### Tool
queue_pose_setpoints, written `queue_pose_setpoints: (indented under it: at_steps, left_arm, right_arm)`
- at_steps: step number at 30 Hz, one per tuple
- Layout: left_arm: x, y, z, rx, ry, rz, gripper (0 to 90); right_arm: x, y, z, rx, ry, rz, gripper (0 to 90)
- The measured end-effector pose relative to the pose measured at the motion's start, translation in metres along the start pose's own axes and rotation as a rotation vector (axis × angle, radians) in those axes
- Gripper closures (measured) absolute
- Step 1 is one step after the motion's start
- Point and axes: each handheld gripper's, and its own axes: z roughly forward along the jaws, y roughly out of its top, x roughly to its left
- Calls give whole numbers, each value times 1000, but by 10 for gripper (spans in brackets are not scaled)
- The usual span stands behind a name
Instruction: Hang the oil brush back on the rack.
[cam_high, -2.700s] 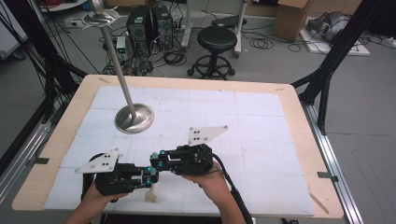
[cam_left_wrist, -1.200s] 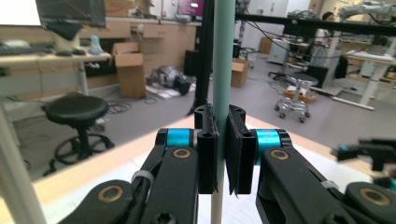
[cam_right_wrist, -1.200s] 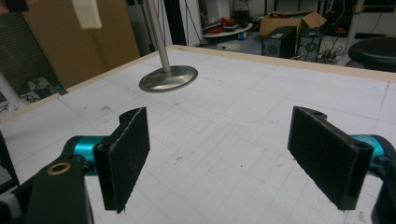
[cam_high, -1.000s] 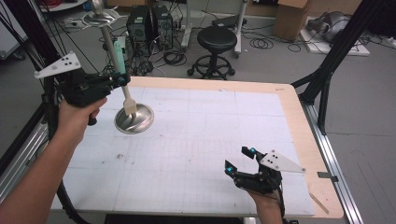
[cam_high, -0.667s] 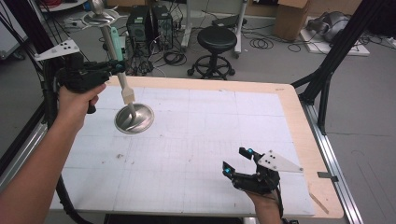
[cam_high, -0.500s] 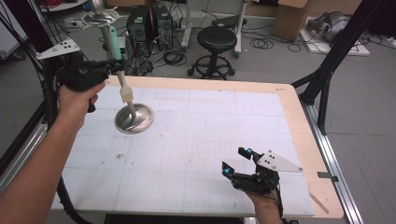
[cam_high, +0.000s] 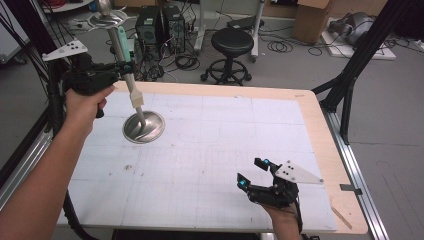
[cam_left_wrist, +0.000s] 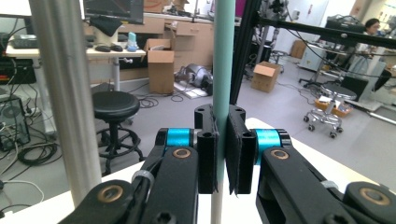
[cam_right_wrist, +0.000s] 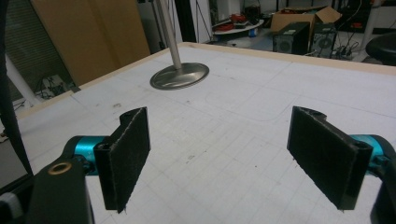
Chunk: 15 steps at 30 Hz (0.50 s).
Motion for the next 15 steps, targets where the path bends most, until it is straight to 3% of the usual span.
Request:
queue_pose_setpoints:
  at_steps: [9,12,15]
  left_arm:
    - [3,-2,1,11,30,-15,835]
    - [0,-2,-1,15,26,8,826]
    - [-2,-3,-5,-3,35,29,615]
  right_arm:
    - [0,1,-2,-10,-11,1,201]
    - [0,1,-2,-5,-10,2,201]
    - [0,0,-1,0,-6,5,201]
